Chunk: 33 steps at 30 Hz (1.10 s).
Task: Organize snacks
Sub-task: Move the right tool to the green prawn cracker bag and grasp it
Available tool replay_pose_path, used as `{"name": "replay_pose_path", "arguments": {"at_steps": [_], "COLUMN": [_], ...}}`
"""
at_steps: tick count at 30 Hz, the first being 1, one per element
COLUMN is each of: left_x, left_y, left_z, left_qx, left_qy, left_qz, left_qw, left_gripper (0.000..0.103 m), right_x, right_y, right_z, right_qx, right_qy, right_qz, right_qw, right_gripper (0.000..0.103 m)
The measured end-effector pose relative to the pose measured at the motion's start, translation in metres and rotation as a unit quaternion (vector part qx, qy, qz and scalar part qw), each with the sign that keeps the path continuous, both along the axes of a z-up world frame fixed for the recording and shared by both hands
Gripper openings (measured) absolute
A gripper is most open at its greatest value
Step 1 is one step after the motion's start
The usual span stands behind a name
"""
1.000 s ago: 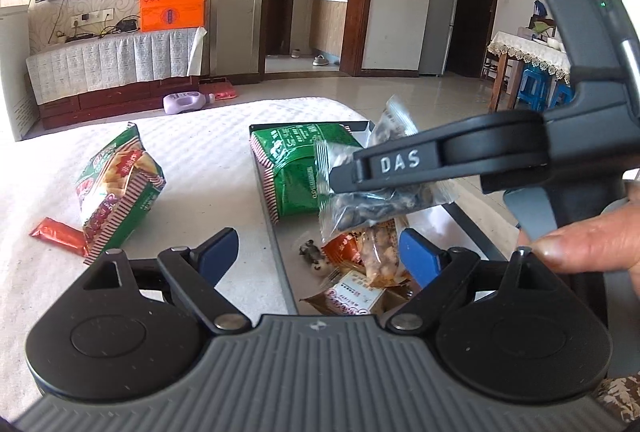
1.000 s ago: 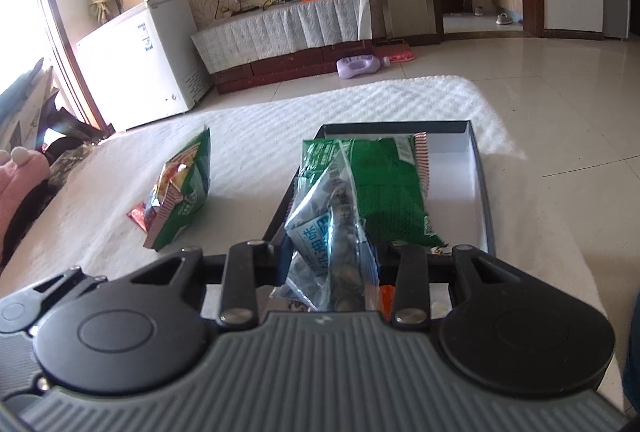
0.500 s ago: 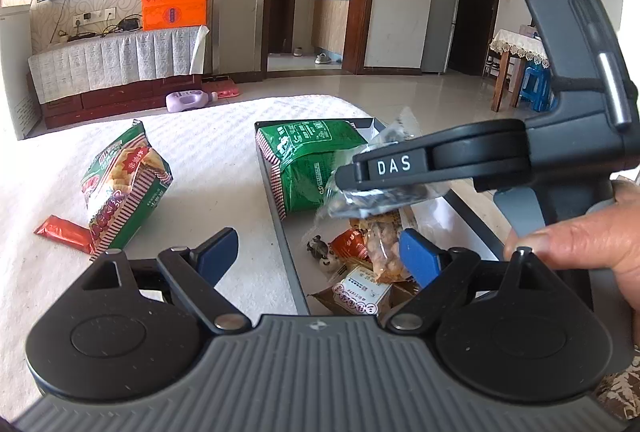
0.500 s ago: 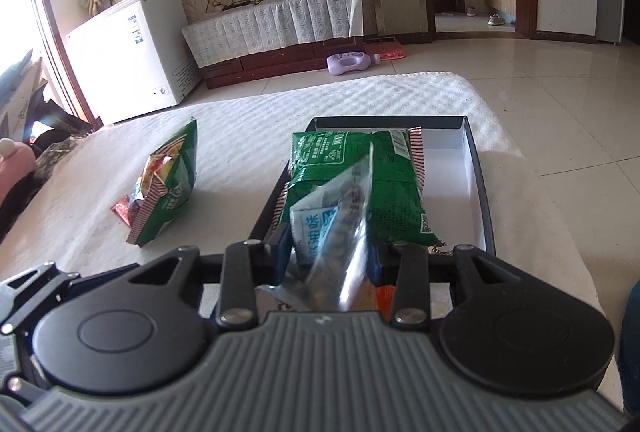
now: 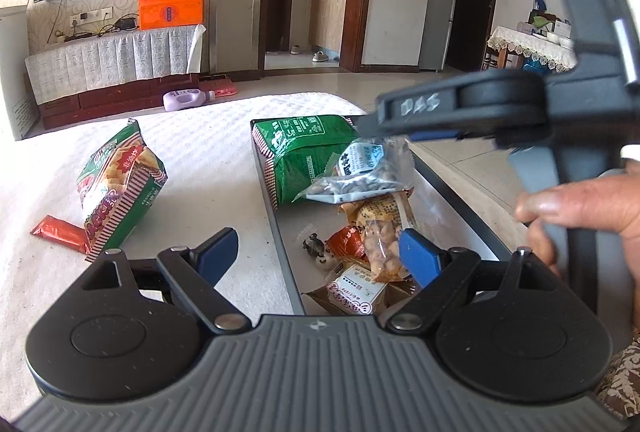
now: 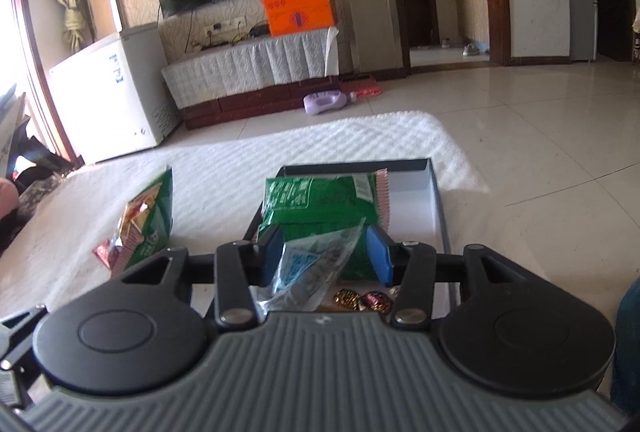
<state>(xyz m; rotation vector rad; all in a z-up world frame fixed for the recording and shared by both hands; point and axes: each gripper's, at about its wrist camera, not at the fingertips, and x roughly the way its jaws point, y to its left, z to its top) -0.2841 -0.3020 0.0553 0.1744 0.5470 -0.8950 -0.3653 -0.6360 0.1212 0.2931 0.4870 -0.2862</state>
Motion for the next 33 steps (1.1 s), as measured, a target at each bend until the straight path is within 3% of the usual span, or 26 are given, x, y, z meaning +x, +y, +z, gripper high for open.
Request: {"name": "replay_pose_path", "arguments": {"at_steps": [5,17,18,21,22,26,29,31,33], "left_x": [0.002,0.019,0.02,0.023,0.023,0.025,0.026,0.026,0.026], "left_y": [0.006,0.044,0.047,0.054,0.056,0.062,0.064,0.065,0.067], "left_z": [0.004,0.013,0.014,0.014,0.014,0.015,0.017,0.018,0.019], "left_qx": [-0.007,-0.01,-0.009,-0.006,-0.006,-0.006,-0.008,-0.009,-0.011], "left_qy": [-0.003,-0.005,-0.005,-0.007,-0.008,-0.008,-0.007,-0.009,-0.01], "left_qz": [0.008,0.04,0.041,0.044,0.046,0.05,0.052,0.053,0.056], "left_qw": [0.9999,0.9991,0.9991,0.999,0.9989,0.9987,0.9986,0.9985,0.9983], "left_gripper": [0.091,0.091,0.091,0.091,0.091,0.091,0.091,0.091,0.091], "right_x": [-0.017,-0.003,-0.002,0.0,0.001,0.012,0.017,0.013,0.008], "right_y": [-0.004,0.022,0.023,0.027,0.03,0.044,0.053,0.052,0.049], "right_z": [0.01,0.011,0.01,0.008,0.007,-0.009,-0.024,-0.027,-0.024], "right_qx": [0.024,0.024,0.024,0.017,0.012,-0.026,-0.112,-0.141,-0.14], "right_qy": [-0.03,-0.01,-0.006,0.005,0.014,0.082,0.177,0.195,0.194], "right_qz": [-0.013,0.028,0.025,0.011,0.006,0.03,0.0,-0.008,-0.022], "right_qw": [0.999,0.999,0.999,1.0,1.0,0.996,0.978,0.971,0.971], "right_gripper": [0.049,0.049,0.051,0.074,0.083,0.083,0.081,0.08,0.077]}}
